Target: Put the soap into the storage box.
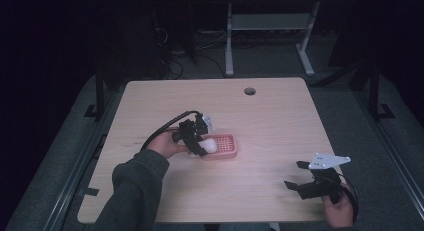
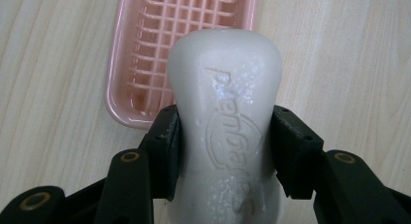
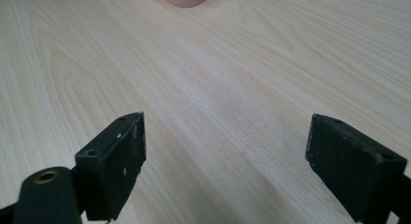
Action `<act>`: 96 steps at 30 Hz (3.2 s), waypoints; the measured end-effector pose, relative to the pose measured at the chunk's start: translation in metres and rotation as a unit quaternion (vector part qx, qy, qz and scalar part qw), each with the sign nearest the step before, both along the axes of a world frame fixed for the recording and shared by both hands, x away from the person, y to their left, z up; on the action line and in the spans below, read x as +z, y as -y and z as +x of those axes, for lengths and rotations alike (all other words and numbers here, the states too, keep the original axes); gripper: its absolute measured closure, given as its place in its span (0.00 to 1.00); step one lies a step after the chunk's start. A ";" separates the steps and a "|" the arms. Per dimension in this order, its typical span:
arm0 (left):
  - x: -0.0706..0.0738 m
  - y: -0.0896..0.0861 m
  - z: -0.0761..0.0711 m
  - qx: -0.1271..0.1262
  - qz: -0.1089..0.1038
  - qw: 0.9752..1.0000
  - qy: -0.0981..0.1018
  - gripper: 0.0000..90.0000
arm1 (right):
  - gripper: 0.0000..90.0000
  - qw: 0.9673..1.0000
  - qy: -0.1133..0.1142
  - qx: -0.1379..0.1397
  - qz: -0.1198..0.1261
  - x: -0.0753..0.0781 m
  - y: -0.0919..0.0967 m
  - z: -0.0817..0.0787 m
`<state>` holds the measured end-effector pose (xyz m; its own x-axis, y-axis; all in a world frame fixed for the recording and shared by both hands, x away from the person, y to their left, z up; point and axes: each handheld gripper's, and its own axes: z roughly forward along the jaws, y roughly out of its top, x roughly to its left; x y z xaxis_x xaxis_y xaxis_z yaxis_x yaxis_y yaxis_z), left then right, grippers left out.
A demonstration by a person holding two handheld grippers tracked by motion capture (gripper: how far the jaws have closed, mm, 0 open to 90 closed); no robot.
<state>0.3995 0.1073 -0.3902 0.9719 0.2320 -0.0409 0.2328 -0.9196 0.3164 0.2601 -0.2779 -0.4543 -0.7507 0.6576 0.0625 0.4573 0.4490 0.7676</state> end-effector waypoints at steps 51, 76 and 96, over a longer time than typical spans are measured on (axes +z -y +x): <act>-0.018 0.047 0.033 -0.026 -0.001 1.000 -0.004 0.55 | 0.16 1.000 -0.002 -0.001 0.010 -0.001 0.003 -0.001; -0.031 0.046 0.036 -0.057 0.010 0.998 -0.004 0.55 | 0.16 1.000 -0.001 0.001 0.015 0.000 0.005 -0.001; -0.028 0.038 0.039 -0.059 0.000 0.998 -0.007 0.50 | 0.16 1.000 0.000 0.001 0.017 0.000 0.005 -0.002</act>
